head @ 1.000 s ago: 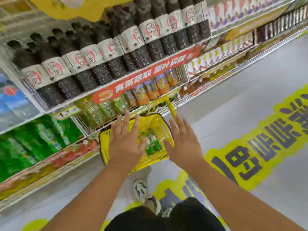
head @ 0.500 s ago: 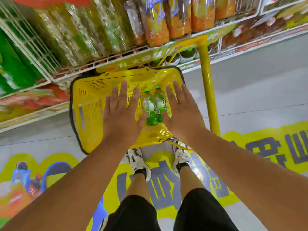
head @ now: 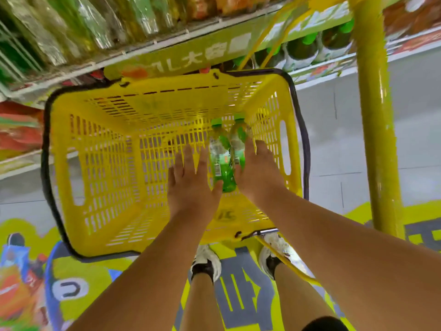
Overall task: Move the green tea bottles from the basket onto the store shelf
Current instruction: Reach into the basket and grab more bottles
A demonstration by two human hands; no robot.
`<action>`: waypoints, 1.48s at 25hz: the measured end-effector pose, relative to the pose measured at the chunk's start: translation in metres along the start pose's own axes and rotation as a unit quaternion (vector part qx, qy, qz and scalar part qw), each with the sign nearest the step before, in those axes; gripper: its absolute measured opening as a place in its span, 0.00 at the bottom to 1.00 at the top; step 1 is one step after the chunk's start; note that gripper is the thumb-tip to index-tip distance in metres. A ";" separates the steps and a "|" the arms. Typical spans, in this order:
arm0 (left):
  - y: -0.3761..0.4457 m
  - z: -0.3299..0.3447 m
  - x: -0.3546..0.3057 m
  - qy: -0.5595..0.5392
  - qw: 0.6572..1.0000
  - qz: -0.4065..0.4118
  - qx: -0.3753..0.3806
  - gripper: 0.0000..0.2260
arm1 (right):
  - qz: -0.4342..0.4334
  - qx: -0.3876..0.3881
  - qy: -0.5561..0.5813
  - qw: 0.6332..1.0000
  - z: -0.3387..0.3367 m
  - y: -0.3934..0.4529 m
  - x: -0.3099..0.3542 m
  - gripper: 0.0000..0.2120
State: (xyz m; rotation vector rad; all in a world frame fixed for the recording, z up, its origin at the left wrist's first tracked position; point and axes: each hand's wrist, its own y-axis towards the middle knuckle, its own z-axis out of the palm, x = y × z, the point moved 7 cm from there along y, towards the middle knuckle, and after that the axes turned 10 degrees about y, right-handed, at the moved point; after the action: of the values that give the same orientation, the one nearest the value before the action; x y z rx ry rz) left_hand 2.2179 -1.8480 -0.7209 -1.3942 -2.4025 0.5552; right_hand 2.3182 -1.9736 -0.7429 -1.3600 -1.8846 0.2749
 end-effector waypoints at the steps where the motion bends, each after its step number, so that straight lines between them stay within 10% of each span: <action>1: 0.003 0.007 -0.002 -0.003 1.000 0.002 0.004 0.38 | 0.015 0.001 0.028 0.999 0.006 0.005 -0.003 0.35; 14: 0.060 0.065 -0.021 -0.245 0.958 -0.102 0.106 0.43 | 0.157 -0.052 0.084 0.983 0.041 0.062 -0.019 0.22; 19: 0.073 0.076 -0.017 -0.309 0.931 -0.169 0.100 0.22 | 0.165 -0.052 0.152 0.973 0.050 0.069 -0.030 0.27; 25: 0.076 0.082 0.006 -0.345 0.909 -0.196 0.128 0.25 | 0.203 -0.047 0.275 0.939 0.057 0.074 -0.038 0.24; 37: 0.020 -0.043 0.055 -0.416 0.892 -0.175 0.019 0.23 | 0.115 -0.073 0.391 0.910 -0.026 -0.005 0.021 0.22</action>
State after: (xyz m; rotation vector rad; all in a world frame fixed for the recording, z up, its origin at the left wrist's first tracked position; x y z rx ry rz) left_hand 2.2254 -1.7836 -0.6887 -0.7209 -3.1519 1.2853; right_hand 2.3296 -1.9643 -0.7132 -1.4957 -1.0908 -0.2794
